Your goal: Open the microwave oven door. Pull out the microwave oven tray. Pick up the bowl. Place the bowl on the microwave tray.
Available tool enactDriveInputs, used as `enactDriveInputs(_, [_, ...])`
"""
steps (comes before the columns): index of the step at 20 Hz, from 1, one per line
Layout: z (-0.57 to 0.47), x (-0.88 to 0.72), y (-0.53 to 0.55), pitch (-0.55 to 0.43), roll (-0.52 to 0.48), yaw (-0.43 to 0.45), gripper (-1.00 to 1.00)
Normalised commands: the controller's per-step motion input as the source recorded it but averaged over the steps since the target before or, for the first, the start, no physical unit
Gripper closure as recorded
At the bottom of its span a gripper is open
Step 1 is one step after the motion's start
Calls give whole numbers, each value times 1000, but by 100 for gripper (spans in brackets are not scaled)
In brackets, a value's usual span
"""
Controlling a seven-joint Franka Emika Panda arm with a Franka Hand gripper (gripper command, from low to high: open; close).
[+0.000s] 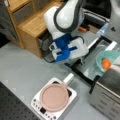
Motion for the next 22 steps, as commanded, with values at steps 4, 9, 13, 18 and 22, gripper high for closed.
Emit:
enactDriveInputs(4, [259, 5, 372, 12, 29, -106, -100])
enactDriveInputs(9, [187, -33, 163, 32, -5, -142, -100])
enactDriveInputs(13, [103, -57, 80, 18, -33, -114, -100])
enactDriveInputs(18, [93, -69, 58, 33, -58, -100, -100])
enactDriveInputs(22, [164, -87, 69, 50, -88, -95, -100])
